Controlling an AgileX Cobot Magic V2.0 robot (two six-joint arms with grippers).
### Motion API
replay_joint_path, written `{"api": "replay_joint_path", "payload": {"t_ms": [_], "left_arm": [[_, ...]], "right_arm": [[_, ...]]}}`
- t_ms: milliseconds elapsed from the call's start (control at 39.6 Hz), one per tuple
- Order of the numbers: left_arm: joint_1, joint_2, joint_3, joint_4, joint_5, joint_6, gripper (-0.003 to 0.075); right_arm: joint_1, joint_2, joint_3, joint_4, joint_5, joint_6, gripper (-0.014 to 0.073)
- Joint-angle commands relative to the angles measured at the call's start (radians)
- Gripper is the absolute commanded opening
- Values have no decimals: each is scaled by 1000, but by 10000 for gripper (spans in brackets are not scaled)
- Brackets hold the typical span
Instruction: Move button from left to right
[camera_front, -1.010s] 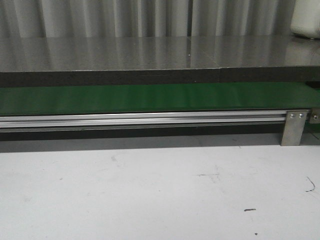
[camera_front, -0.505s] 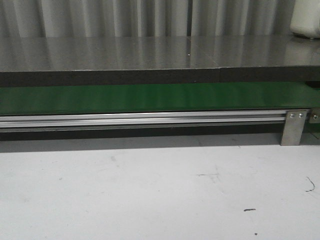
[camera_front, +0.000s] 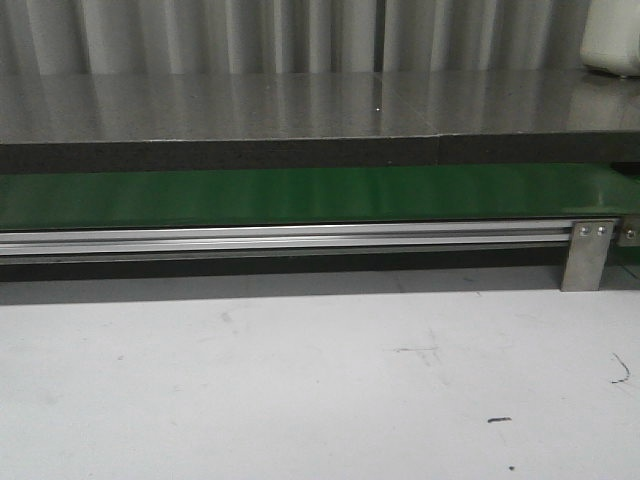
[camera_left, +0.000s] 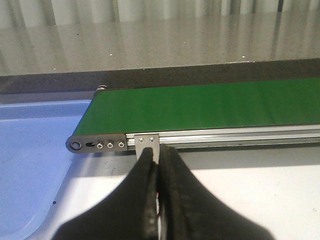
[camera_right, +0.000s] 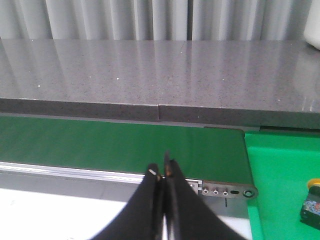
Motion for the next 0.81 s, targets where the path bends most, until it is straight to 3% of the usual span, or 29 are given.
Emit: {"api": "replay_joint_path", "payload": {"t_ms": [0, 454, 782], "left_arm": [[0, -17, 29, -8, -87, -13, -21], [0, -17, 29, -8, -87, -13, -21], [0, -17, 29, -8, -87, -13, -21]], "right_arm": [[-1, 8, -25, 0, -71, -7, -69], [-1, 8, -7, -1, -77, -7, -69], [-52, -132, 272, -17, -120, -7, -69]]}}
